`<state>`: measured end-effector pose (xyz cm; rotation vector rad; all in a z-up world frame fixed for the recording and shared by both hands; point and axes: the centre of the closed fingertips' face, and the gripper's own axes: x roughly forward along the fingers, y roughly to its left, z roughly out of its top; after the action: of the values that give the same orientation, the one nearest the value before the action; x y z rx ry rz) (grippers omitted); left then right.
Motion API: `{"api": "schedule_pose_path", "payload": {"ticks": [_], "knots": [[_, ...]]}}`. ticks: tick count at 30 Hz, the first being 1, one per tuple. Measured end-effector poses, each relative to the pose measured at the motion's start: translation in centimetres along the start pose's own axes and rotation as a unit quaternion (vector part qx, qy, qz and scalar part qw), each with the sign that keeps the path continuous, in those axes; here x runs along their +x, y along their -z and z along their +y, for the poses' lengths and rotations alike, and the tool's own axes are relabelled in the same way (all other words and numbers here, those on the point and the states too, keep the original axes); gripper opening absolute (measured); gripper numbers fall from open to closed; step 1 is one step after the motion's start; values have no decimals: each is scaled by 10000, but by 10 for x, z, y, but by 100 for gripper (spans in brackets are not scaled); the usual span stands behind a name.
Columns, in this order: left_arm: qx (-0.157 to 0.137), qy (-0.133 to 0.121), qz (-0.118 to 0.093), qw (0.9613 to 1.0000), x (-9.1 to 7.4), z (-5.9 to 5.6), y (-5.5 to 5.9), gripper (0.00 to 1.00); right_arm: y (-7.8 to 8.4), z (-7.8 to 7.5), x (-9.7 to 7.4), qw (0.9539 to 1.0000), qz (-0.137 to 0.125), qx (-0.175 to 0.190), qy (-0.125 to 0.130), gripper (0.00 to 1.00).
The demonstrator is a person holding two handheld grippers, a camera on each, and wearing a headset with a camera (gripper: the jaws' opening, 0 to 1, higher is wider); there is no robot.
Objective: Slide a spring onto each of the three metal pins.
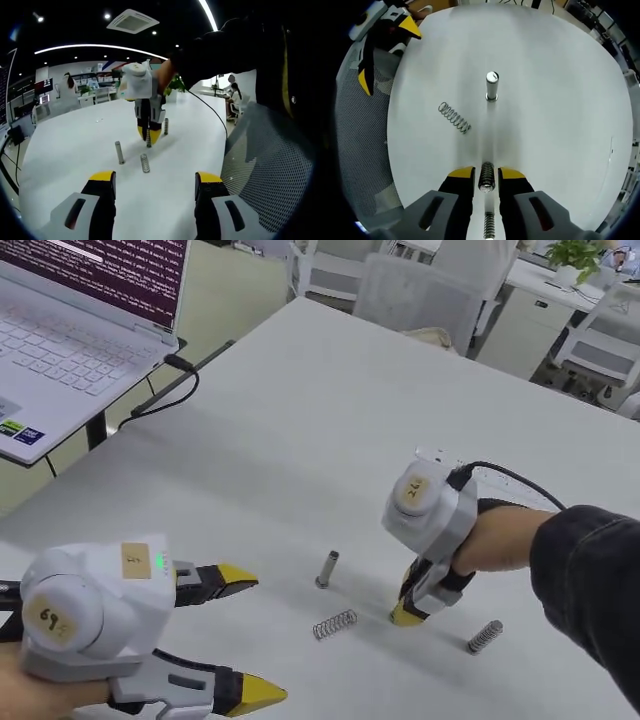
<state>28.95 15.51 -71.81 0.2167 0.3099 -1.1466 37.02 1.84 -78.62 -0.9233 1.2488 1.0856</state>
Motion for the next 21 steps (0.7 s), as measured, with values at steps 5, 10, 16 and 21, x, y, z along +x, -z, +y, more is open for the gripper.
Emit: {"api": "schedule_pose_path", "payload": {"ticks": [5, 10, 16, 21], "knots": [[4, 10, -2, 10000, 0, 0, -1, 60, -4, 0, -2, 9999, -115, -94, 20, 20], [5, 21, 8, 10000, 0, -1, -1, 59, -10, 0, -4, 9994, -213, -256, 108, 21], [1, 19, 14, 10000, -1, -1, -1, 59, -29, 6, -8, 9976, -484, -482, 69, 21], [-4, 10, 22, 10000, -1, 0, -1, 58, -40, 18, -5, 9953, -617, -746, -88, 20]]}}
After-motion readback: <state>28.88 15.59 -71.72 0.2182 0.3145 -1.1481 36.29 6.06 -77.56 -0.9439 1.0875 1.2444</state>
